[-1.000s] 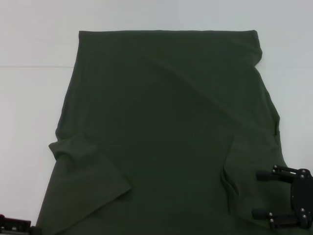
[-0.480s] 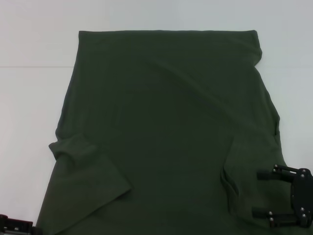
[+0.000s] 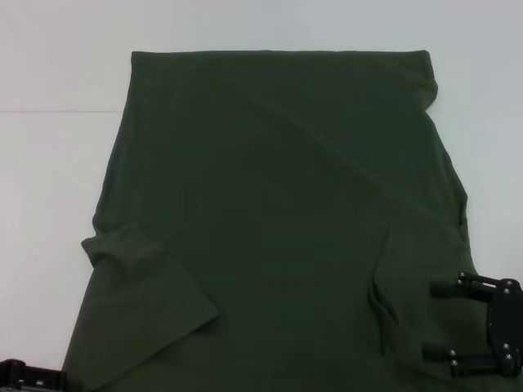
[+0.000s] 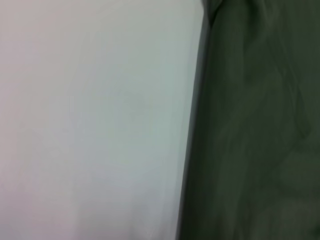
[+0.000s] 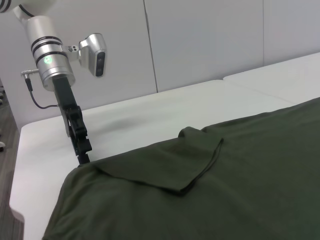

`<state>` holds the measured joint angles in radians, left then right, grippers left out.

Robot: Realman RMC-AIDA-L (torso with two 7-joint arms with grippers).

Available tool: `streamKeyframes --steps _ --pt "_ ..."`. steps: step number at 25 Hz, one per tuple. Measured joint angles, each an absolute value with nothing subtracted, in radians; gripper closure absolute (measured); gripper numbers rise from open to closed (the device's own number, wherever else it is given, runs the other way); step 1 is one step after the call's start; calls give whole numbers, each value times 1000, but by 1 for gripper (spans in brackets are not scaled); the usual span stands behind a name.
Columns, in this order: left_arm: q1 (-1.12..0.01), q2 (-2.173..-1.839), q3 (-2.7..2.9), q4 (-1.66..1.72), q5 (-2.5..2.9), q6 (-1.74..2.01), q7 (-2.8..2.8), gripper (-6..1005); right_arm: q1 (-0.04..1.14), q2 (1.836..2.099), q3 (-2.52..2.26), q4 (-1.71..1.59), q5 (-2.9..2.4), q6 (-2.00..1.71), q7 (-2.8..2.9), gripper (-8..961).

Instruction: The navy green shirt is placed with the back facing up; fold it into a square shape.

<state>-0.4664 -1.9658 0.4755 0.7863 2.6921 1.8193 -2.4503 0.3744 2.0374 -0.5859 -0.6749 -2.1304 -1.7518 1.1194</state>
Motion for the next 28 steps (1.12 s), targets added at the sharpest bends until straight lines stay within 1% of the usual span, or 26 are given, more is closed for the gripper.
streamKeyframes --steps 14,23,25,28 --pt "-479 -1979 474 787 2678 1822 -2452 100 382 2038 -584 -675 -2132 -1752 1123 6" --pt "-499 -1997 474 786 2677 1818 -2458 100 383 2040 -584 -679 -2132 -1752 1123 6" --pt "-500 -1997 474 790 2679 1818 -2459 100 384 2040 -585 -680 -2132 -1752 1124 6" --pt "-497 -1986 473 795 2683 1820 -2461 99 384 2040 -585 -681 -2131 -1753 1124 6"
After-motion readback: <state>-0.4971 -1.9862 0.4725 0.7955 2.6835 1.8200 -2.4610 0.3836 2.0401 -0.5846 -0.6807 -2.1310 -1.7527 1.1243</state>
